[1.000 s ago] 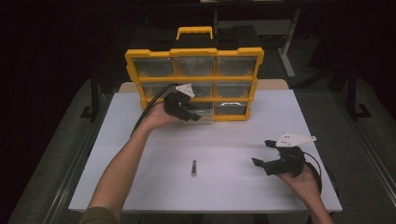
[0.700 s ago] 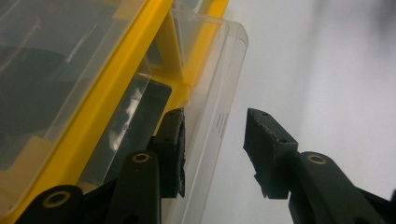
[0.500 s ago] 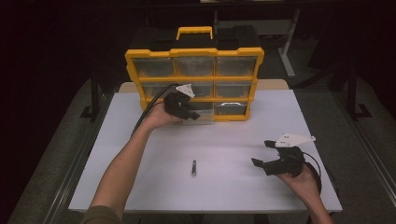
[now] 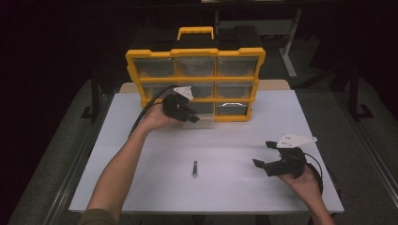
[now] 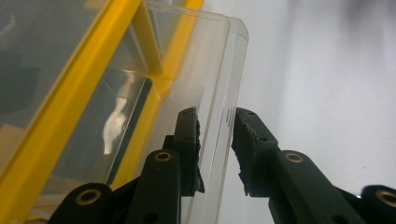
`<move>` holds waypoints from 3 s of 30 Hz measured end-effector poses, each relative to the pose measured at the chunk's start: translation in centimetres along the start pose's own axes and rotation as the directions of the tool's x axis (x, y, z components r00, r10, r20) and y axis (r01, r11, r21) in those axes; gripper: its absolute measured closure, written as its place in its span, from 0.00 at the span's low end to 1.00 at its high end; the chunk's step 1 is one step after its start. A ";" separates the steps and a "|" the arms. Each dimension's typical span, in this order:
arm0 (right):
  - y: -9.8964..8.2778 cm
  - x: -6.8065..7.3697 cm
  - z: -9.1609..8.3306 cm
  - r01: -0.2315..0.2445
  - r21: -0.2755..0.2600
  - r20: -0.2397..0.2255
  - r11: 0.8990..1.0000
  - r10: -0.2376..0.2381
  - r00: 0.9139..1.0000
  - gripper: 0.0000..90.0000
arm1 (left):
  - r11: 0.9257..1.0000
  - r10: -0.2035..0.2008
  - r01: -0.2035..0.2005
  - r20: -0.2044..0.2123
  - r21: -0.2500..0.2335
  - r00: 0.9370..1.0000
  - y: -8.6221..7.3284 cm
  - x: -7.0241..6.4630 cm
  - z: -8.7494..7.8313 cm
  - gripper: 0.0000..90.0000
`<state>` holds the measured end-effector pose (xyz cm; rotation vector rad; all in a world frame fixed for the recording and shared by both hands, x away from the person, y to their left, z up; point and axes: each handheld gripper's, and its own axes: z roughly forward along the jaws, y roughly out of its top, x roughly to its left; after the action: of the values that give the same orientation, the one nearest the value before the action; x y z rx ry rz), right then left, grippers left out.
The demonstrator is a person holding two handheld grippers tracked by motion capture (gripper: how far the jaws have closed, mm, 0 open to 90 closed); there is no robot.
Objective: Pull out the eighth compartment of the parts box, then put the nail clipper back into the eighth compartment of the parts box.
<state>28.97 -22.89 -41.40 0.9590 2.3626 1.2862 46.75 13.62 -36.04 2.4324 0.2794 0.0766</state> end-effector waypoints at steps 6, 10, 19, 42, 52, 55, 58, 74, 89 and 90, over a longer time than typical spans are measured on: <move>0.0 0.0 0.0 0.006 0.001 0.000 1.000 -0.006 1.000 0.16 | 1.000 -0.002 0.002 0.016 -0.008 1.000 -0.3 -0.4 -0.1 0.80; 0.0 0.0 0.1 0.014 0.000 -0.001 1.000 -0.014 1.000 0.15 | 1.000 0.013 -0.013 0.027 -0.001 1.000 -0.3 -0.6 -0.2 0.81; 0.0 0.0 0.2 0.016 0.001 0.000 1.000 -0.016 1.000 0.16 | 1.000 0.015 -0.016 0.054 0.003 0.998 -0.3 -1.1 -0.4 0.82; 0.2 0.2 0.5 0.014 0.007 -0.006 1.000 -0.014 1.000 0.15 | 0.999 0.020 -0.018 0.090 -0.030 0.996 -1.2 -2.1 -0.7 0.82; 0.2 0.3 0.7 0.016 0.009 -0.008 1.000 -0.015 1.000 0.15 | 0.999 0.016 -0.012 0.093 -0.038 0.996 -1.2 -2.3 -0.9 0.80; 0.3 0.3 0.8 0.016 0.009 -0.008 1.000 -0.016 1.000 0.16 | 0.998 0.001 0.005 0.090 -0.060 0.996 -1.1 -2.3 -1.3 0.72; 0.3 0.2 0.9 0.009 0.011 -0.010 1.000 -0.009 1.000 0.16 | 0.997 -0.013 0.021 0.096 -0.080 0.995 -1.1 -2.4 -1.9 0.67; 0.2 -0.2 0.7 -0.018 0.006 -0.010 1.000 0.018 1.000 0.16 | 0.976 -0.053 0.068 0.075 -0.209 0.996 -1.1 -3.8 -4.6 0.54; -0.4 -0.2 1.0 -0.030 0.043 -0.008 0.999 0.030 1.000 0.16 | 0.957 -0.143 0.130 -0.030 -0.259 0.989 -5.4 -6.4 -7.2 0.39; -0.4 -0.2 1.0 -0.032 0.044 -0.009 0.999 0.032 0.999 0.16 | 0.955 -0.153 0.137 -0.040 -0.265 0.987 -5.7 -6.6 -7.3 0.37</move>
<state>29.53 -22.50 -42.28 1.0095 2.4013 1.2583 38.34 20.99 -33.97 2.1434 0.4457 0.1142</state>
